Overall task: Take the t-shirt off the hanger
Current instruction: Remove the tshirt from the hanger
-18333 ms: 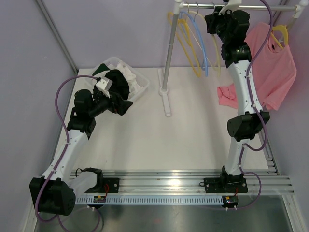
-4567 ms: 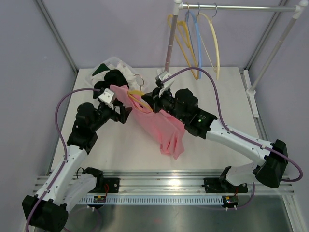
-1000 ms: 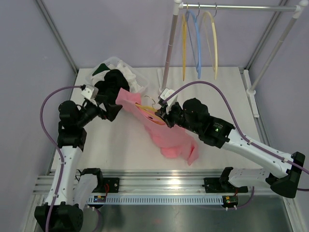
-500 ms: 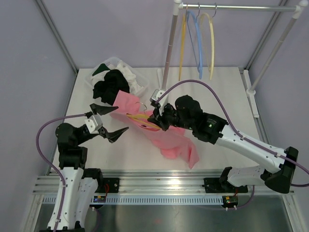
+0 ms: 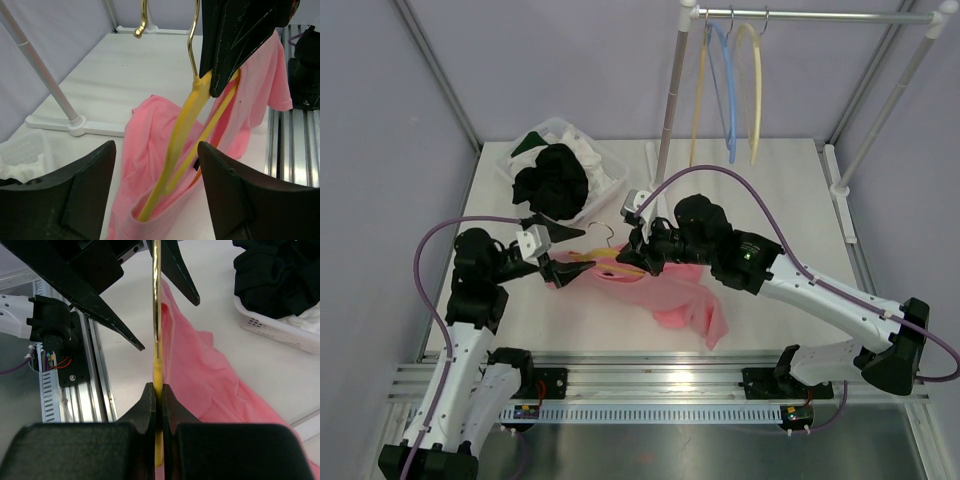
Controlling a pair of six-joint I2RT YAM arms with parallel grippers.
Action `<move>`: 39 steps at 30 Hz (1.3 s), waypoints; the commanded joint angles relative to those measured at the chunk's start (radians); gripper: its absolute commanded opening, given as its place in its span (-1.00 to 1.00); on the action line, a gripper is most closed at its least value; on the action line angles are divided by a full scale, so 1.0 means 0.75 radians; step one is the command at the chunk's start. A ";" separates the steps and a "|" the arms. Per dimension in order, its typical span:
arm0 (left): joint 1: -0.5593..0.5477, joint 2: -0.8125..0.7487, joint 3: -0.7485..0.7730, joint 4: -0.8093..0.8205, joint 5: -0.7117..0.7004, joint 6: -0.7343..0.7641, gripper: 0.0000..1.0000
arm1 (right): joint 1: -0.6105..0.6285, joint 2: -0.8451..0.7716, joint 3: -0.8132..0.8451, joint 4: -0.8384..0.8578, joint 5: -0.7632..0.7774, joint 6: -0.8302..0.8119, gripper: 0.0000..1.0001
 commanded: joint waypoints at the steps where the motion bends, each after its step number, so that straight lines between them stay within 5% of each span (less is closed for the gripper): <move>1: -0.038 0.046 0.091 -0.108 0.037 0.104 0.32 | 0.010 -0.001 0.081 0.109 -0.076 0.011 -1.00; 8: -0.065 0.050 0.105 -0.163 0.059 0.159 -0.02 | 0.010 0.019 0.096 0.113 -0.095 0.017 -1.00; 17: -0.073 0.050 0.111 -0.186 0.090 0.163 -1.00 | 0.010 0.037 0.106 0.117 -0.080 0.021 -1.00; 39: -0.073 0.015 0.113 -0.188 0.088 0.145 -1.00 | 0.010 0.148 0.186 0.058 -0.162 -0.028 -0.38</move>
